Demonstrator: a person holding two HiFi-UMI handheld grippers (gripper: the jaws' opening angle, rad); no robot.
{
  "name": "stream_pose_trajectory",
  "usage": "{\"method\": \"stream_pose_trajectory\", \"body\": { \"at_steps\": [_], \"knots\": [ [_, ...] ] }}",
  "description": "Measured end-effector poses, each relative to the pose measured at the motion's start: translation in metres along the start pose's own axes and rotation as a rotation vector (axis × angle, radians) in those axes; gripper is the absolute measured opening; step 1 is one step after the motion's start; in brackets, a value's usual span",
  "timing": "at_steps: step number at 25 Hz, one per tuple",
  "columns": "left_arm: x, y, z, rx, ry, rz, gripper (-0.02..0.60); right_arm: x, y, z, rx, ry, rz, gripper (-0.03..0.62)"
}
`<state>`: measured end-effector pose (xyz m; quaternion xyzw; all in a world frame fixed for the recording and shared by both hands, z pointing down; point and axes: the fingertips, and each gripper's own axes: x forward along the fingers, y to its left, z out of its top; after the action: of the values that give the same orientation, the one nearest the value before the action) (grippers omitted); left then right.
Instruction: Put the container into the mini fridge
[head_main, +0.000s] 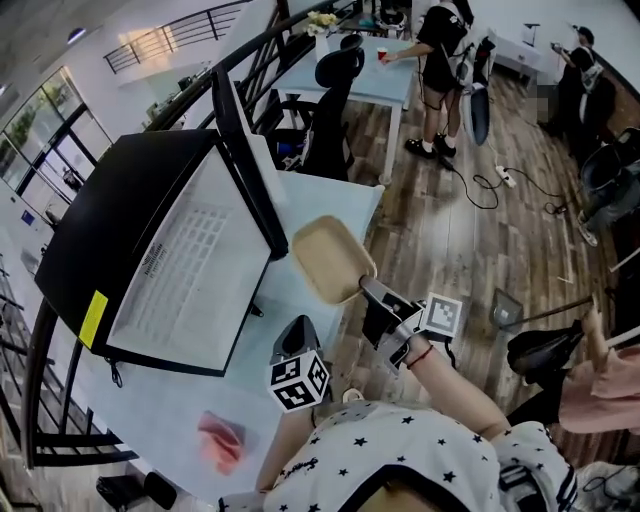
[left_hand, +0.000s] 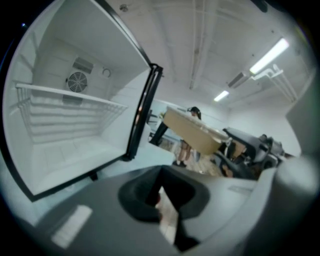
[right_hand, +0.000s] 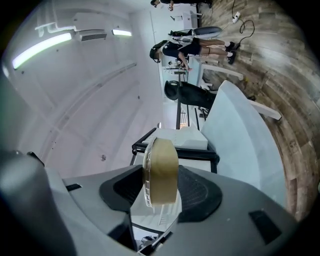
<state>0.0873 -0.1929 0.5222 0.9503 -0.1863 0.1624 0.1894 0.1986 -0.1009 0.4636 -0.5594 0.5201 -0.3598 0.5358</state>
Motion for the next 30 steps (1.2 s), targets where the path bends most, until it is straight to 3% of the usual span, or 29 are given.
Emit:
{"method": "stream_pose_trajectory", "body": {
  "at_steps": [13,30],
  "knots": [
    [-0.017,0.065,0.012,-0.079,-0.05,0.197,0.006,0.081,0.003,-0.044,0.077,0.211,0.058,0.219],
    [-0.023,0.108,0.031,-0.215,-0.162,0.496,0.006,0.177,0.007,-0.059,0.126,0.513,0.105,0.219]
  ]
}}
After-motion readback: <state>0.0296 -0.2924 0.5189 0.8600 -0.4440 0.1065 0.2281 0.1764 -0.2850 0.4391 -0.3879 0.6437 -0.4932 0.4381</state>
